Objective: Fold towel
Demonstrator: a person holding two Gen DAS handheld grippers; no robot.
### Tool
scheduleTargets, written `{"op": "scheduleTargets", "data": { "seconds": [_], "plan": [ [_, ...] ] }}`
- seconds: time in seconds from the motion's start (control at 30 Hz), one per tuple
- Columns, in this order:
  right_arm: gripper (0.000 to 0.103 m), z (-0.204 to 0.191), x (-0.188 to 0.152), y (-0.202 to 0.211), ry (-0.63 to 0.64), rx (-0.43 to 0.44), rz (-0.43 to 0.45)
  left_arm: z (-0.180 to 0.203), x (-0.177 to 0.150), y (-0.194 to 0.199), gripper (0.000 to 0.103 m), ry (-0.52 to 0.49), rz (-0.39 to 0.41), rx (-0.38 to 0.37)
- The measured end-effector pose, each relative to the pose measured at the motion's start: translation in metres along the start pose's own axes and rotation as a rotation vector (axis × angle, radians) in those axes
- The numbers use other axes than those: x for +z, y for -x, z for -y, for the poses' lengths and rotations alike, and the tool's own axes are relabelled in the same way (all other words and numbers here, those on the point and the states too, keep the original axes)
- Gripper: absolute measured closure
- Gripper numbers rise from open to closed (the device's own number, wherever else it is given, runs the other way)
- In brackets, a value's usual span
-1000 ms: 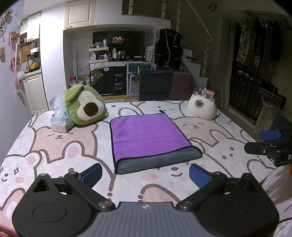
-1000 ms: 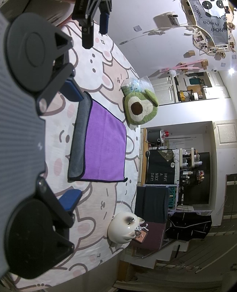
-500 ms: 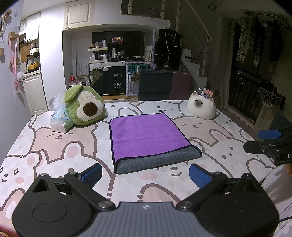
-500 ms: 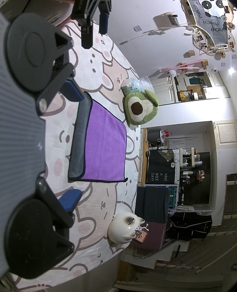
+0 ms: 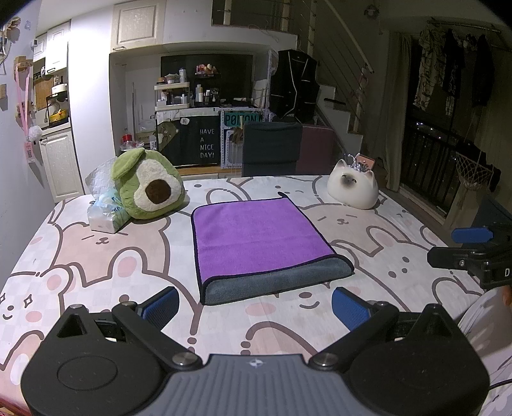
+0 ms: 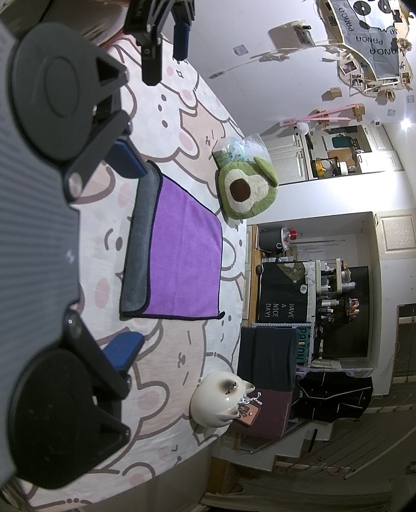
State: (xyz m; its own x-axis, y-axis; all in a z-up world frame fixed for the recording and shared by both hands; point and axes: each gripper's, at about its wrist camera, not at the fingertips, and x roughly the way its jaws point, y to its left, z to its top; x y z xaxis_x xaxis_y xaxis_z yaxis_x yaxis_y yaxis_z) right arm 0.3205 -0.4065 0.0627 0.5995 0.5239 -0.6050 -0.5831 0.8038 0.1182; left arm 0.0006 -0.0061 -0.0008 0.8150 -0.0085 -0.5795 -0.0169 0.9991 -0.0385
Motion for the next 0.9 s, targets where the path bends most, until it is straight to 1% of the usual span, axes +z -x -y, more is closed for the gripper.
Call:
{"op": "scheduleTargets", "data": {
  "seconds": [0.47,0.5,0.73,0.9],
  "plan": [
    [0.000,-0.0014,-0.0013,-0.0013,-0.001,-0.002,-0.002,0.0000,-0.0001,-0.0001,0.002,0.001,0.001,0.000],
    [0.000,-0.0023,-0.0017,-0.0017,0.002,-0.006,-0.002,0.0056,-0.0019,0.0026,0.002,0.001,0.002,0.001],
    [0.000,-0.0053,-0.0015,-0.0004,0.010,-0.025,0.003,0.0075,-0.0026,0.0049,0.002,-0.002,0.006,0.005],
    [0.000,-0.0039,0.0002,0.0018,0.013,-0.026,0.007,0.0041,0.0030,0.0045,0.002,-0.001,0.011,-0.014]
  ]
}}
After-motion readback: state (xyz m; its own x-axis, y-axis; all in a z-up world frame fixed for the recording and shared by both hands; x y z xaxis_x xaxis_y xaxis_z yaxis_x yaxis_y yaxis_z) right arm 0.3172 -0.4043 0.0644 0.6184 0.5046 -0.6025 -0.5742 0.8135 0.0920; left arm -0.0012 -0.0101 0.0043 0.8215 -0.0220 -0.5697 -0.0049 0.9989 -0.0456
